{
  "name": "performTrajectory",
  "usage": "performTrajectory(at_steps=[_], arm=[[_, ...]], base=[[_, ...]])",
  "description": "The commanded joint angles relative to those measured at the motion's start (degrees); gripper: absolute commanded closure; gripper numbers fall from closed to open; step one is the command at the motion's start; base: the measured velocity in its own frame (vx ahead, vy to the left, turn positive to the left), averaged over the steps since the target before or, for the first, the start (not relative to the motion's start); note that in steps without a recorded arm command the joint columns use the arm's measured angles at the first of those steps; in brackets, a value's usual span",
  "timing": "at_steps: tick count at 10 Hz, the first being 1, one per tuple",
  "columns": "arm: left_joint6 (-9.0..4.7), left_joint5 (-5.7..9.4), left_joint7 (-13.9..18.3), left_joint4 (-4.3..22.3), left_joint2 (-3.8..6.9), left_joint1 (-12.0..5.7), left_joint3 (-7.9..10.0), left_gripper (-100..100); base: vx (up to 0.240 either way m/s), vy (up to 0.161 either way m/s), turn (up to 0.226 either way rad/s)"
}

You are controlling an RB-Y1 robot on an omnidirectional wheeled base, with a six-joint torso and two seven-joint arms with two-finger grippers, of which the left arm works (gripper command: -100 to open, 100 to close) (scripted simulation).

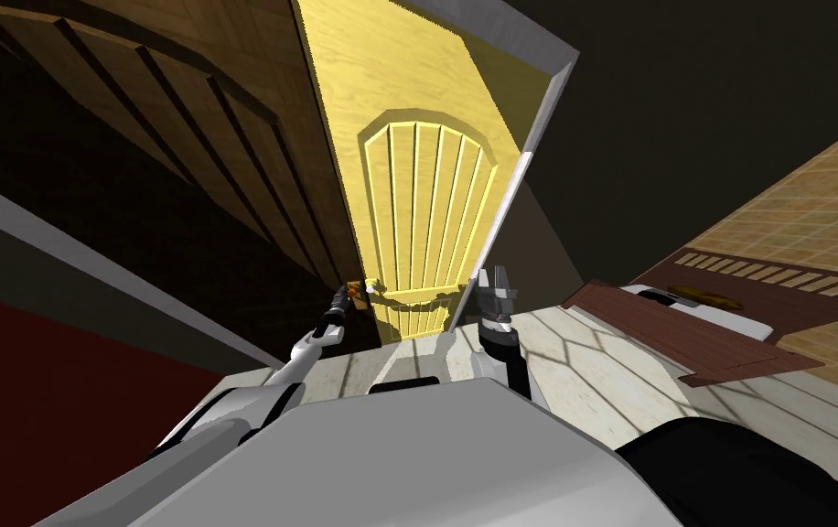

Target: Pull the door open

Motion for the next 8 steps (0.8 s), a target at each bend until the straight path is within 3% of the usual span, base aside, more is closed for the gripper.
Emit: performTrajectory(at_steps=[1,6,7,8], arm=[[0.12,0.03,-0.09,-0.11,0.07,0.18,0.1,100],[0.12,0.03,-0.09,-0.11,0.07,0.18,0.1,100],[0.14,0.19,0.04,0.15,0.94,0.93,0.53,-100],[0.13,0.2,0.09,0.15,1.0,1.02,0.52,-100]], base=[[-0.015,0.01,0.029],[-0.02,0.013,0.0],[-0.122,0.061,0.162],[-0.195,0.103,0.096]])
